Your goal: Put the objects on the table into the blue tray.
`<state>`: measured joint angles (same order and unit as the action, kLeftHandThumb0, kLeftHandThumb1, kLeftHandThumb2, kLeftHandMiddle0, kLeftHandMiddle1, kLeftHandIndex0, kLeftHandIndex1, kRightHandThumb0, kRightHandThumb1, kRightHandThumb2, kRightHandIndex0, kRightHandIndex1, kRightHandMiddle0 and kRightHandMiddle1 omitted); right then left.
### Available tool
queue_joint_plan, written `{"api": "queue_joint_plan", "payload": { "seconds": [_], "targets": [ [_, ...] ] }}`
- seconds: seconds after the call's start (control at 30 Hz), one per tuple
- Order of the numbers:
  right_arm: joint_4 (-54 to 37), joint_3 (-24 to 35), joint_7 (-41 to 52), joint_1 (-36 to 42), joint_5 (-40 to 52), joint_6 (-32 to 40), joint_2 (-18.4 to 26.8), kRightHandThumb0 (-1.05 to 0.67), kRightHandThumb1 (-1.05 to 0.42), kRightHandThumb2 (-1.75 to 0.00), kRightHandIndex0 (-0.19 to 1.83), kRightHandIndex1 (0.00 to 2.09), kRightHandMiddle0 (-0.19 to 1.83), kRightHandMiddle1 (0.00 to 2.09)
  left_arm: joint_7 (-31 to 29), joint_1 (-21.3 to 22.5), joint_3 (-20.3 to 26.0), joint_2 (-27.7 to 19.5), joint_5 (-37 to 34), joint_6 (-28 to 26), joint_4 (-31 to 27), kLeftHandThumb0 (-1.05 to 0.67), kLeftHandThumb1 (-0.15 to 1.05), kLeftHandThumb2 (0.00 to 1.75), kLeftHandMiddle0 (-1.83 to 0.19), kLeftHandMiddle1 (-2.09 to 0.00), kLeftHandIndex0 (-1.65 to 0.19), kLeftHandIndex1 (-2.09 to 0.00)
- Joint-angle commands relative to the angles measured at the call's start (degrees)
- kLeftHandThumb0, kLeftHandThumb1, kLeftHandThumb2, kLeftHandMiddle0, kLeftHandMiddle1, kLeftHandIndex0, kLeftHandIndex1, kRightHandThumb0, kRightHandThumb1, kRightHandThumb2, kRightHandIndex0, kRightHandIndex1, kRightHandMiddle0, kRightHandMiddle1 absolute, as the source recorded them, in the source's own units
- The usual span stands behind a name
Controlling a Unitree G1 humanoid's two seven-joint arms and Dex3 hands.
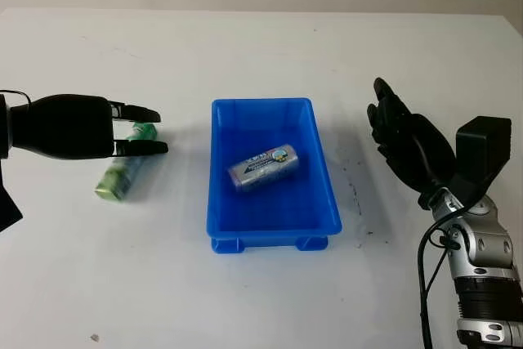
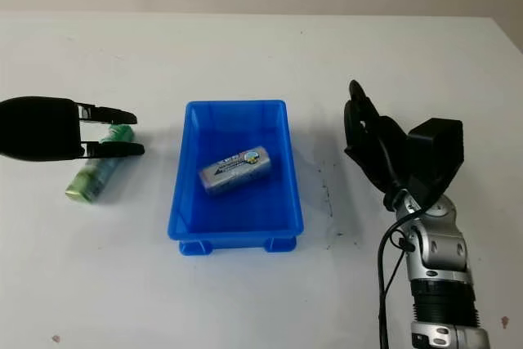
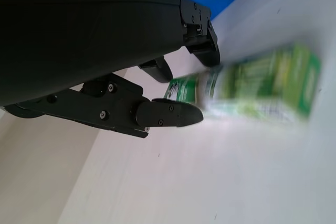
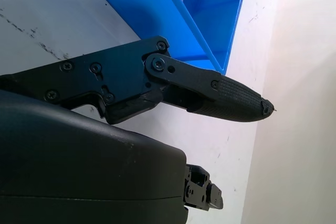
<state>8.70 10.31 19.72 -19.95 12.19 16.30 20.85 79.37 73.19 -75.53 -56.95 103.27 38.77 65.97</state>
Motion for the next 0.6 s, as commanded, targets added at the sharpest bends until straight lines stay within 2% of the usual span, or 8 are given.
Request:
{"api": "queue_joint_plan", "payload": {
  "seconds": [0.0,0.07,0.1,0.17,0.2,0.33,0.47,0.57],
  "targets": [
    [-0.63,0.47,0.13,-0.33,0.49,-0.05,0.12,-0.76,-1.05,-0.73,-0.19,0.00,-0.19,0.00,1.69,-3.50,-3.11,0.38,1.74,-0.09,0.37,-0.29,1.04,0.09,-0.11,-1.37,-0.07,-1.51],
    [-0.45,0.49,0.17,-0.45,0.52,-0.10,0.15,-0.76,-1.05,-0.73,-0.19,0.00,-0.19,0.00,2.11,-4.05,-2.94,0.89,0.81,0.43,0.74,-0.28,1.05,0.07,-0.18,-1.57,-0.13,-1.68],
    [-0.36,0.53,0.17,-0.52,0.55,-0.08,0.17,-0.75,-1.05,-0.73,-0.19,0.00,-0.19,0.00,1.99,-4.14,-2.79,1.03,0.45,0.54,0.84,-0.26,1.05,0.07,-0.22,-1.88,-0.17,-1.89],
    [-0.47,0.51,0.50,-0.63,0.66,0.28,0.47,-0.76,-1.05,-0.73,-0.19,0.00,-0.19,0.00,1.20,-4.22,-2.09,1.04,-0.37,-0.59,0.95,-0.25,1.05,0.07,-0.37,-2.04,-0.26,-2.03],
    [-0.55,0.51,0.61,-0.65,0.70,0.45,0.58,-0.76,-1.05,-0.73,-0.19,0.00,-0.19,0.00,0.99,-4.26,-1.92,1.03,-0.57,-1.35,0.97,-0.25,1.05,0.09,-0.56,-2.07,-0.34,-2.07],
    [-0.40,0.54,0.80,-0.84,0.60,0.50,0.79,-0.77,-1.05,-0.73,-0.19,0.00,-0.19,0.00,-1.49,-4.15,-0.86,1.53,-2.06,-4.12,1.40,-0.34,1.05,0.17,-0.91,-2.09,-0.38,-2.08],
    [-0.40,0.55,0.96,-0.78,0.36,0.33,0.98,-0.76,-1.05,-0.74,-0.19,0.00,-0.19,0.00,-9.17,-3.27,0.21,1.40,-3.71,-3.65,0.63,-0.54,1.05,0.41,-1.06,-2.09,-0.50,-2.09],
    [-0.37,0.69,1.17,-0.72,0.50,0.25,1.04,-0.75,-1.05,-0.74,-0.19,0.00,-0.19,0.00,-17.11,-3.19,3.35,0.94,-8.17,0.22,0.12,-0.55,1.05,0.41,-1.11,-2.09,-0.56,-2.09]
  ]
}}
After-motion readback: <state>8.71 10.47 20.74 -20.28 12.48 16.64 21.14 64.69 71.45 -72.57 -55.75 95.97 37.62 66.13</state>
